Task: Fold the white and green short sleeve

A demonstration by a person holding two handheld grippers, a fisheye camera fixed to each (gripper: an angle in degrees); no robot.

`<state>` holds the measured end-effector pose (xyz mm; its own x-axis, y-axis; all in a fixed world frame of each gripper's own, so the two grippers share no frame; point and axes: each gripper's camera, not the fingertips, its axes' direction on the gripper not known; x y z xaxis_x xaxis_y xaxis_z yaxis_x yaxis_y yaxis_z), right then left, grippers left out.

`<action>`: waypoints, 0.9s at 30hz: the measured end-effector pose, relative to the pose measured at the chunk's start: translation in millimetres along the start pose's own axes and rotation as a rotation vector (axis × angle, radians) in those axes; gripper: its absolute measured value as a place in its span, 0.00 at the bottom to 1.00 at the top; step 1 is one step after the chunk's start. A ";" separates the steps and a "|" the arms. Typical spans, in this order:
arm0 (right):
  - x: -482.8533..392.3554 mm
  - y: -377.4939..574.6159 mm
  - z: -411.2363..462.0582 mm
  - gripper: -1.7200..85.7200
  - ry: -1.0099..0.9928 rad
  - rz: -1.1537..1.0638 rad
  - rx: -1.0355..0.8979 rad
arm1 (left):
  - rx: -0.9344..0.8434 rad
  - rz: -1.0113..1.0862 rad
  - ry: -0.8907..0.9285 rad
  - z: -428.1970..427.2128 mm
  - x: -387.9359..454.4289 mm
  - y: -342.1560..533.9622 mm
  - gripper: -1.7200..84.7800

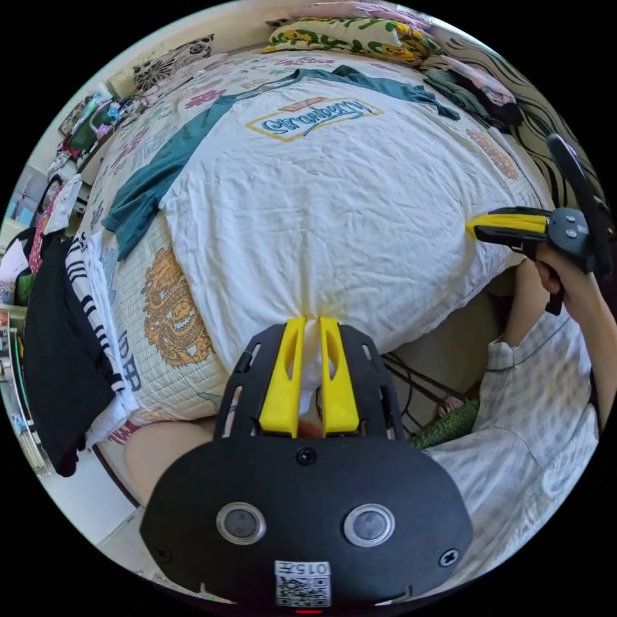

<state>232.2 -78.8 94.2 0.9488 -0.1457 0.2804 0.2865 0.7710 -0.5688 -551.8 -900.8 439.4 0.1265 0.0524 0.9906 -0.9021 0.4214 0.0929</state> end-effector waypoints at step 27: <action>352.9 29.0 -115.5 0.07 -0.323 0.650 0.573 | 0.506 0.207 0.403 -72.7 76.4 -234.5 0.11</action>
<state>590.7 -179.4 87.4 0.7918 0.5371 0.2910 -0.4812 0.8418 -0.2446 -300.5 -929.8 486.0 -0.0144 0.4608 0.8874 -0.9938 -0.1043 0.0380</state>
